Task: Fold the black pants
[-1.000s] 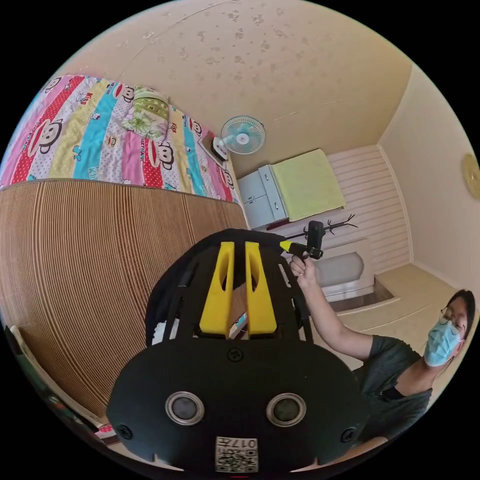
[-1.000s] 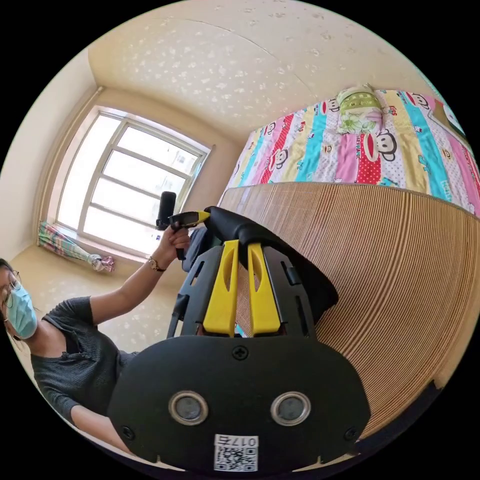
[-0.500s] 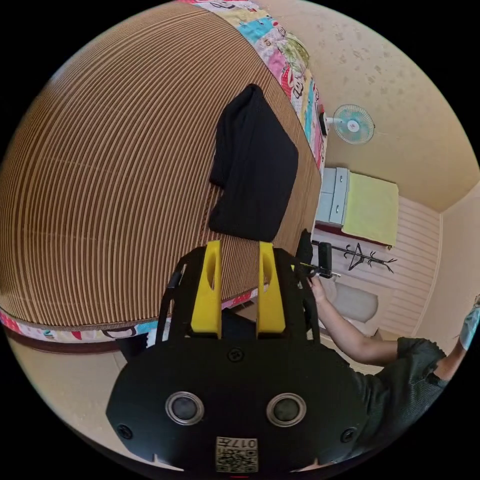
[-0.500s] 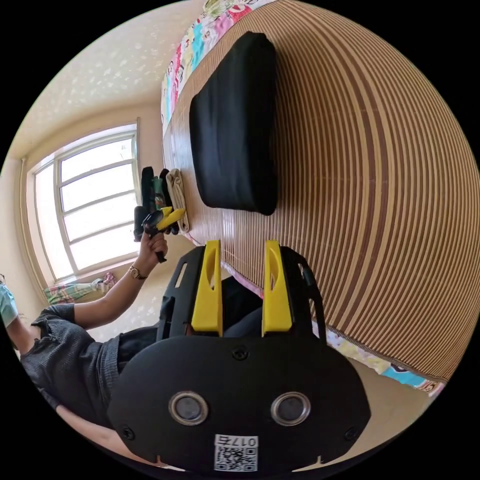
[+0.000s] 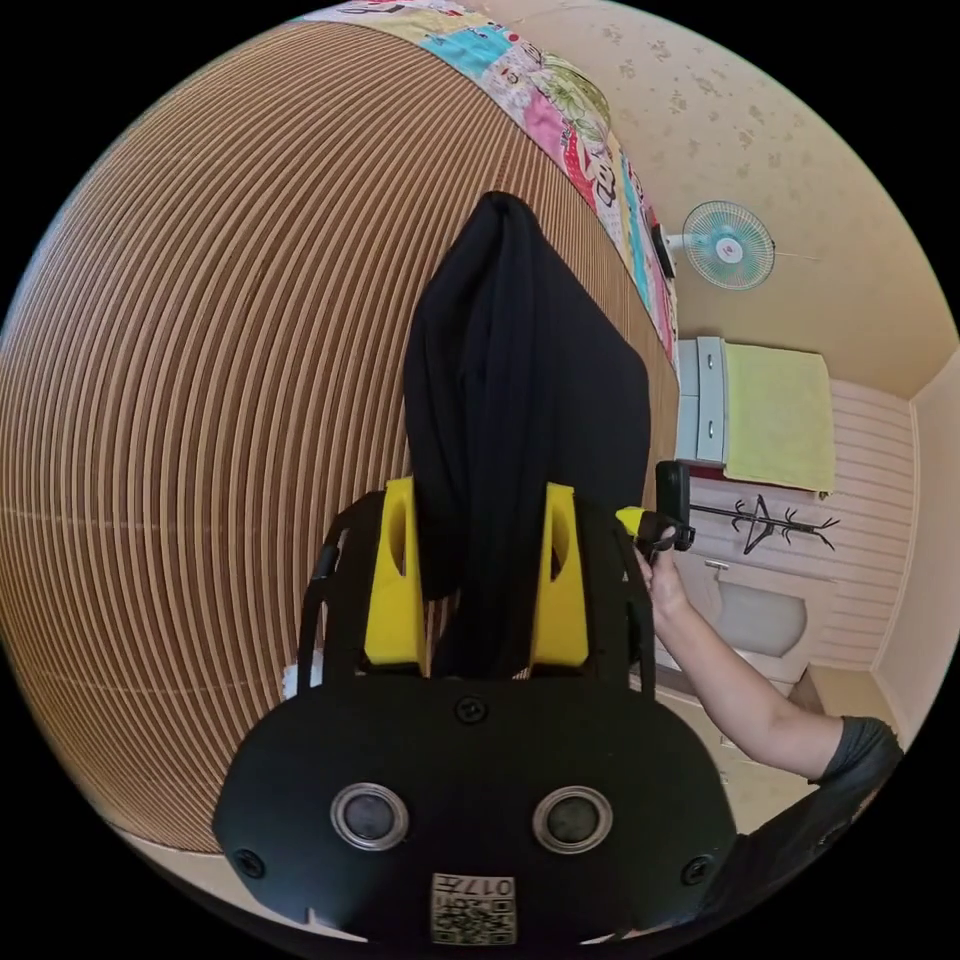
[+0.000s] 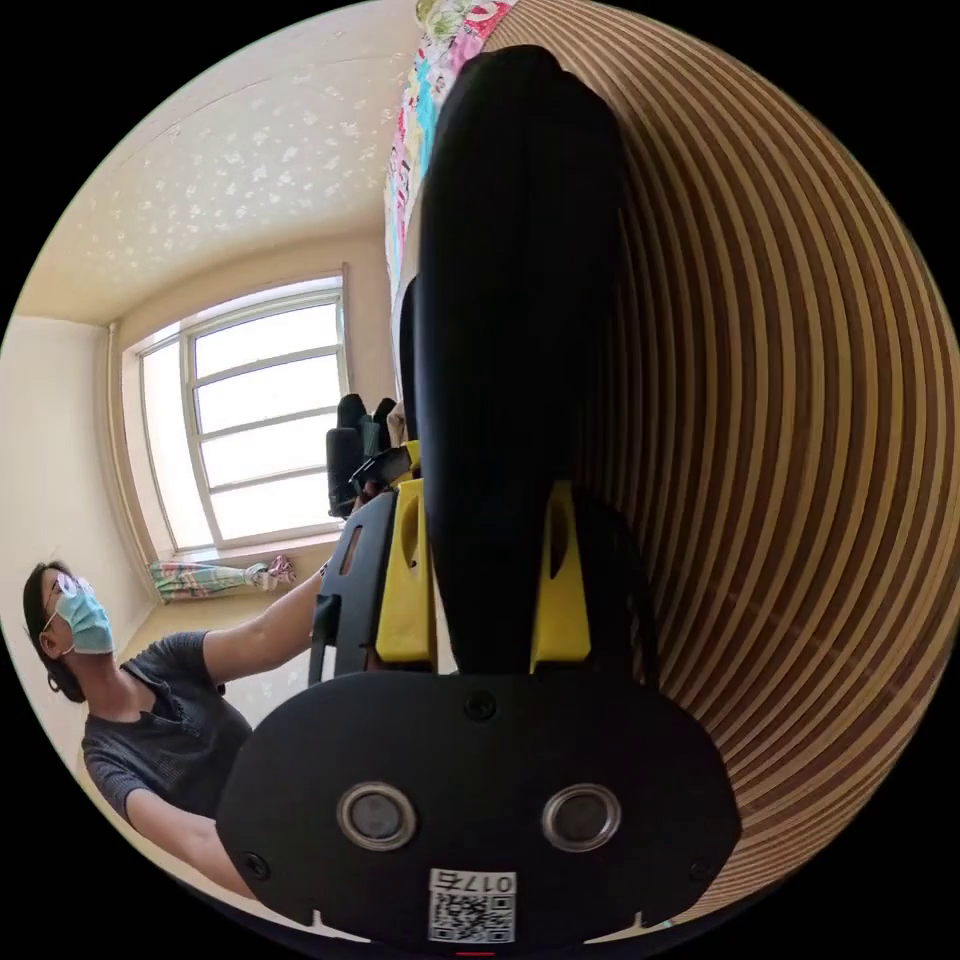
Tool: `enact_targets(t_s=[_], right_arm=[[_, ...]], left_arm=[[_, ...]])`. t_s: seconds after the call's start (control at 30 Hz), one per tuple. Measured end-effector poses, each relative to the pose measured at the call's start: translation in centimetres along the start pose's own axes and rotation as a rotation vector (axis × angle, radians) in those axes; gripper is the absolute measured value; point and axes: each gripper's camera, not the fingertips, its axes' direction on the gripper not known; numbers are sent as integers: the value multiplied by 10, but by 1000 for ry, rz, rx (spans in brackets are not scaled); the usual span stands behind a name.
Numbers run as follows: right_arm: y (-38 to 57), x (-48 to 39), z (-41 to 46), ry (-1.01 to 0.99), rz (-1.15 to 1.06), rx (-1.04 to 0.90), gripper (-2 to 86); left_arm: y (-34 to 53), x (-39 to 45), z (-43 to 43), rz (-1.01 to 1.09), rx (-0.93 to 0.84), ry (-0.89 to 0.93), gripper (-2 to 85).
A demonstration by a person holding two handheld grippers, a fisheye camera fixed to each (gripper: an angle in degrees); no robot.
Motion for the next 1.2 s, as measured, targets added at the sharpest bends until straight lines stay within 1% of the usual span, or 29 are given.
enact_targets(t_s=[0.07, 0.13, 0.2, 0.3, 0.37, 0.43, 0.5, 0.53, 0.6, 0.63, 0.7, 0.73, 0.8, 0.83, 0.9, 0.93, 0.97, 1.0, 1.03, 1.07, 1.1, 1.13, 1.17, 1.2], right_arm=[[28, 8, -1, -4, 48, -21, 138], [57, 6, 1, -8, 65, -57, 125], [89, -9, 6, 18, 51, -104, 110], [140, -46, 27, 40, 37, -194, 94], [171, -82, 48, 20, 21, -227, 89], [184, -110, 69, -7, 15, -246, 86], [189, -141, 97, -32, -10, -274, 84], [188, -165, 117, -40, -48, -295, 83], [182, -204, 152, -45, -126, -326, 83], [174, -233, 176, -49, -187, -339, 82], [160, -278, 213, -61, -287, -350, 82], [149, -308, 239, -73, -355, -351, 82], [130, -351, 279, -96, -443, -348, 83], [117, -375, 306, -103, -483, -341, 84], [97, -405, 346, -97, -520, -317, 88], [83, -420, 374, -81, -532, -302, 92], [69, -428, 402, -54, -527, -284, 99], [62, -429, 417, -30, -519, -280, 102], [47, -424, 448, 43, -474, -295, 112], [36, -408, 482, 134, -389, -354, 118], [33, -398, 498, 189, -348, -403, 118], [35, -376, 527, 308, -281, -512, 106], [46, -361, 540, 362, -254, -565, 80], [54, -356, 540, 357, -263, -568, 70]], left_arm=[[18, 6, -5, 2, -4, -19, 127], [38, -2, -9, -38, -71, 29, 110], [76, -17, -20, -79, -166, 149, 99], [137, -19, -50, -66, -256, 185, 95], [175, -16, -81, -44, -270, 188, 93], [210, -18, -120, -43, -245, 212, 92], [252, -25, -184, -58, -160, 249, 91], [260, -27, -201, -60, -137, 252, 91], [287, -28, -281, -26, -41, 224, 90], [293, -28, -302, -12, -17, 210, 90], [312, -26, -389, 44, 98, 153, 90], [316, -25, -411, 60, 128, 136, 90], [330, -18, -500, 121, 246, 46, 92], [332, -17, -519, 131, 271, 21, 93], [337, -16, -590, 168, 355, -95, 97], [336, -18, -604, 177, 374, -126, 99], [334, -27, -627, 159, 403, -167, 103], [329, -43, -645, 99, 424, -189, 110], [326, -53, -650, 61, 431, -202, 114], [320, -77, -654, -12, 424, -248, 123], [316, -108, -650, -127, 396, -300, 123], [317, -127, -647, -203, 380, -320, 123], [324, -161, -636, -338, 345, -323, 121], [339, -189, -623, -433, 327, -281, 120]])
